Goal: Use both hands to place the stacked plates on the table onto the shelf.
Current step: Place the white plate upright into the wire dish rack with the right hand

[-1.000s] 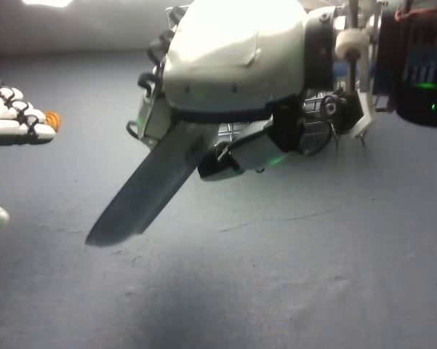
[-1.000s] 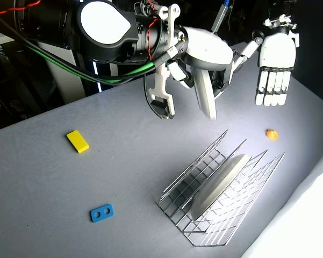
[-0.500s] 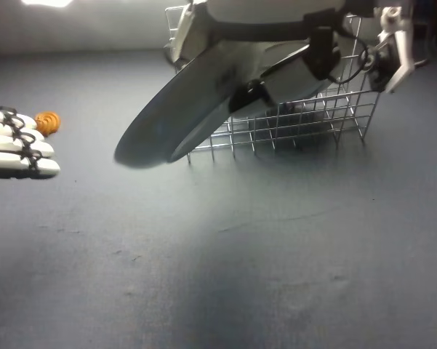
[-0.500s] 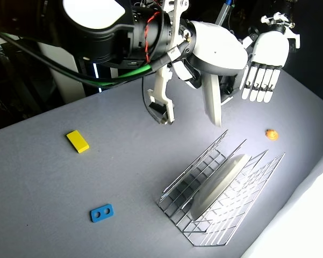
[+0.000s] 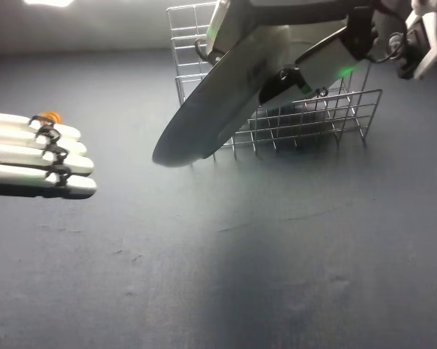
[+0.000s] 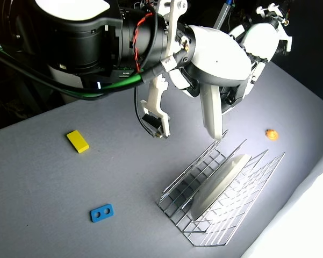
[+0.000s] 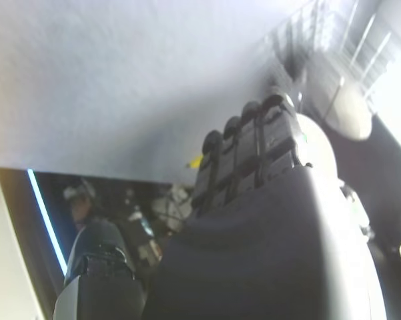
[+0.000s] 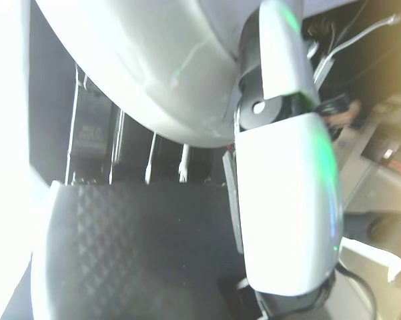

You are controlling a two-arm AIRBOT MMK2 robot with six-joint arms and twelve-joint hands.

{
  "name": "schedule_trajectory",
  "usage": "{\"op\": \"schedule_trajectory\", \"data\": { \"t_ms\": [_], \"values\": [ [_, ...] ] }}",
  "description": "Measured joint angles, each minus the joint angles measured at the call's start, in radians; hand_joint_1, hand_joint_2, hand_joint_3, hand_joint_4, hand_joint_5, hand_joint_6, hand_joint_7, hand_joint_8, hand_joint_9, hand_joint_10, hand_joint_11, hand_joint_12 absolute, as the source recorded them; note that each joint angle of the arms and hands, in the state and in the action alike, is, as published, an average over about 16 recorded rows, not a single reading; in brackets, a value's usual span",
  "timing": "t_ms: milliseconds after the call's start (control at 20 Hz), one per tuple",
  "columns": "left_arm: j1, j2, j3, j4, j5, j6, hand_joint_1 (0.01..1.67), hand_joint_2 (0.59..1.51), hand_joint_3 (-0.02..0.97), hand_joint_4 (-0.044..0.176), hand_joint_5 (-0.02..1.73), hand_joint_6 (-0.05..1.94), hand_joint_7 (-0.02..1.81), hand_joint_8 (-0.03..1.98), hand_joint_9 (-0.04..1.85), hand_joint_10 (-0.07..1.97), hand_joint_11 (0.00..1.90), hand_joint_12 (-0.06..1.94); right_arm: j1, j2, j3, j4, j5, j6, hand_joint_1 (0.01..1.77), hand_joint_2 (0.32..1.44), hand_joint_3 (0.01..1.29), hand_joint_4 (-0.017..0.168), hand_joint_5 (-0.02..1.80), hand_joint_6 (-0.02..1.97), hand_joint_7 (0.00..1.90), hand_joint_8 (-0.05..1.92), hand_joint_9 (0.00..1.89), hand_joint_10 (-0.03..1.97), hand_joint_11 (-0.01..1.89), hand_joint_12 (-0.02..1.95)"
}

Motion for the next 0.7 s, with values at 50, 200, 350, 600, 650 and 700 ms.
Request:
{"op": "schedule_trajectory", "data": {
  "t_ms": [50, 200, 350, 600, 650, 700],
  "values": [
    [-0.003, 0.001, -0.003, -0.001, -0.013, 0.002, 0.02, 1.082, 0.02, 0.002, 0.05, 0.02, 0.02, 0.0, 0.02, 0.01, 0.01, 0.0, 0.002, 0.001, 0.004, -0.006, 0.0, 0.015, 1.21, 1.0, 0.01, -0.003, 0.95, 0.87, 1.11, 0.93, 1.37, 0.14, 1.0, 0.95],
    [-0.014, 0.003, -0.011, -0.004, -0.045, 0.007, 0.02, 1.081, 0.02, 0.002, 0.05, 0.02, 0.02, 0.0, 0.02, 0.01, 0.01, 0.0, 0.006, 0.004, 0.013, -0.013, -0.014, 0.056, 1.21, 1.0, 0.01, -0.003, 0.95, 0.86, 1.11, 0.93, 1.37, 0.17, 1.0, 0.95],
    [-0.027, 0.004, -0.018, -0.003, -0.065, 0.011, 0.02, 1.08, 0.02, 0.001, 0.05, 0.02, 0.02, 0.0, 0.02, 0.01, 0.01, 0.0, 0.008, 0.006, 0.017, -0.011, -0.049, 0.089, 1.21, 1.0, 0.01, -0.003, 0.96, 0.84, 1.11, 0.92, 1.36, 0.19, 1.0, 0.95],
    [-0.057, 0.007, -0.023, 0.012, -0.087, 0.011, 0.02, 1.077, 0.02, 0.001, 0.05, 0.02, 0.02, 0.0, 0.02, 0.01, 0.01, 0.0, 0.01, 0.006, 0.019, -0.005, -0.127, 0.134, 1.21, 1.0, 0.01, -0.004, 0.96, 0.84, 1.11, 0.92, 1.33, 0.27, 1.0, 0.96],
    [-0.067, 0.008, -0.023, 0.016, -0.092, 0.011, 0.02, 1.078, 0.02, 0.001, 0.05, 0.02, 0.02, 0.0, 0.02, 0.01, 0.01, 0.0, 0.01, 0.006, 0.019, -0.003, -0.144, 0.143, 1.21, 1.0, 0.01, -0.004, 0.96, 0.84, 1.11, 0.92, 1.33, 0.29, 1.0, 0.96],
    [-0.078, 0.009, -0.023, 0.021, -0.096, 0.011, 0.02, 1.079, 0.02, 0.001, 0.05, 0.02, 0.02, 0.0, 0.02, 0.01, 0.01, 0.0, 0.01, 0.006, 0.019, -0.001, -0.162, 0.154, 1.21, 1.0, 0.01, -0.004, 0.95, 0.84, 1.11, 0.91, 1.32, 0.31, 1.0, 0.97]
  ]
}}
